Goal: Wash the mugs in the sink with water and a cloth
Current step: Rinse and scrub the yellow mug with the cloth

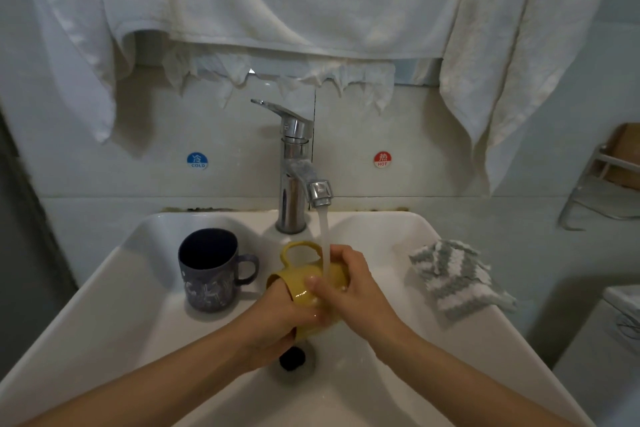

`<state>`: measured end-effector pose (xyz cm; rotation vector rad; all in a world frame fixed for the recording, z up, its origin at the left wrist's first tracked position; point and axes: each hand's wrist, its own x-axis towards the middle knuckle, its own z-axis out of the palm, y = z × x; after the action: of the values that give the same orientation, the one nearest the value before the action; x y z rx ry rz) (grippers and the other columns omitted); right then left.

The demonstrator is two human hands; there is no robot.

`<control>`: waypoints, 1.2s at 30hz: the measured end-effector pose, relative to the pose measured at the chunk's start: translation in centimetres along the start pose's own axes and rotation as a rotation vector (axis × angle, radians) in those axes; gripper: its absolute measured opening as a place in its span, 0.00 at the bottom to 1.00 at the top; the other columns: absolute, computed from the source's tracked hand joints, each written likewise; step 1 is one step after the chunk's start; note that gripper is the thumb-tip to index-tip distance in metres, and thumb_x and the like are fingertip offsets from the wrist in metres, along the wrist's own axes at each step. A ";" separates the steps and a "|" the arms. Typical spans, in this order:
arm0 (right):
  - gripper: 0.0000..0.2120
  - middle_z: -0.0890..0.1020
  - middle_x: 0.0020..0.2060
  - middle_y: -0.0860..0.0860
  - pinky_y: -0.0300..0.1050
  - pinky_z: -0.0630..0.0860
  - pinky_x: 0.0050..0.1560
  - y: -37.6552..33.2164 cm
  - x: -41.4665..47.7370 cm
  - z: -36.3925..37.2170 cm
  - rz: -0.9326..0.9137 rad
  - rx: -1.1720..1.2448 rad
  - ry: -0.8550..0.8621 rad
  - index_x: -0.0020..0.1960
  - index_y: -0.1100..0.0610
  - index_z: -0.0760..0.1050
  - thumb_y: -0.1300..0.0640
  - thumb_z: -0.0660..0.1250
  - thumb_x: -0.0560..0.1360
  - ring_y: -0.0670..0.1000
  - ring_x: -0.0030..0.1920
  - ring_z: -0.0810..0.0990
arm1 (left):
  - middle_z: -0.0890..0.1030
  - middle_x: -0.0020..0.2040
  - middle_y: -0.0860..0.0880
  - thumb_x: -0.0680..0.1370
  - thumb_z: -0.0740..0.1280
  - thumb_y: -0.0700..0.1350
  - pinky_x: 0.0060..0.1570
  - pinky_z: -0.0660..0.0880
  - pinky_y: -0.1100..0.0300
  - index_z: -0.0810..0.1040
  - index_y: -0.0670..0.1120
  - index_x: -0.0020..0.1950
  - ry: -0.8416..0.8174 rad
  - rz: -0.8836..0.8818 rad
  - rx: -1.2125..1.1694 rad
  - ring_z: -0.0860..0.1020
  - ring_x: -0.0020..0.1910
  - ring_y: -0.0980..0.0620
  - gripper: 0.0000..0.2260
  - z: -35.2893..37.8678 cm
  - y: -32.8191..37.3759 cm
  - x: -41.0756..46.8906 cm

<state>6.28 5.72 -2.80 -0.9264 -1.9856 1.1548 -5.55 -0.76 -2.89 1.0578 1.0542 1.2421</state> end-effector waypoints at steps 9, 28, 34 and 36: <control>0.18 0.74 0.60 0.47 0.41 0.76 0.55 0.8 0.5 -1.4 0.130 0.314 -0.028 0.65 0.42 0.67 0.46 0.64 0.75 0.46 0.57 0.75 | 0.82 0.55 0.42 0.63 0.78 0.44 0.45 0.79 0.55 0.74 0.43 0.62 0.073 -0.022 -0.190 0.81 0.53 0.44 0.29 0.0 1.1 -0.6; 0.22 0.73 0.57 0.51 0.48 0.80 0.51 0.8 0.3 -1.2 0.186 0.314 -0.116 0.60 0.38 0.68 0.59 0.67 0.74 0.53 0.55 0.76 | 0.84 0.48 0.41 0.76 0.63 0.43 0.37 0.81 0.56 0.76 0.42 0.58 0.257 -0.089 -0.346 0.83 0.43 0.45 0.12 0.7 0.7 -0.2; 0.21 0.77 0.51 0.50 0.40 0.80 0.43 0.9 0.1 -0.8 0.184 0.274 -0.050 0.60 0.44 0.69 0.52 0.72 0.71 0.49 0.49 0.79 | 0.84 0.49 0.41 0.76 0.65 0.45 0.37 0.80 0.54 0.74 0.42 0.60 0.312 -0.105 -0.303 0.83 0.45 0.44 0.14 1.0 0.2 0.3; 0.19 0.76 0.52 0.50 0.45 0.81 0.46 0.8 0.3 -1.0 0.218 0.291 -0.069 0.60 0.43 0.69 0.56 0.70 0.72 0.50 0.50 0.78 | 0.84 0.46 0.42 0.77 0.64 0.46 0.35 0.80 0.55 0.75 0.43 0.58 0.326 -0.112 -0.300 0.84 0.42 0.45 0.12 1.0 0.3 0.3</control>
<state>7.15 6.74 -3.06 -0.9753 -1.7374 1.5685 -4.64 -0.47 -2.46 0.5716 1.1111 1.4588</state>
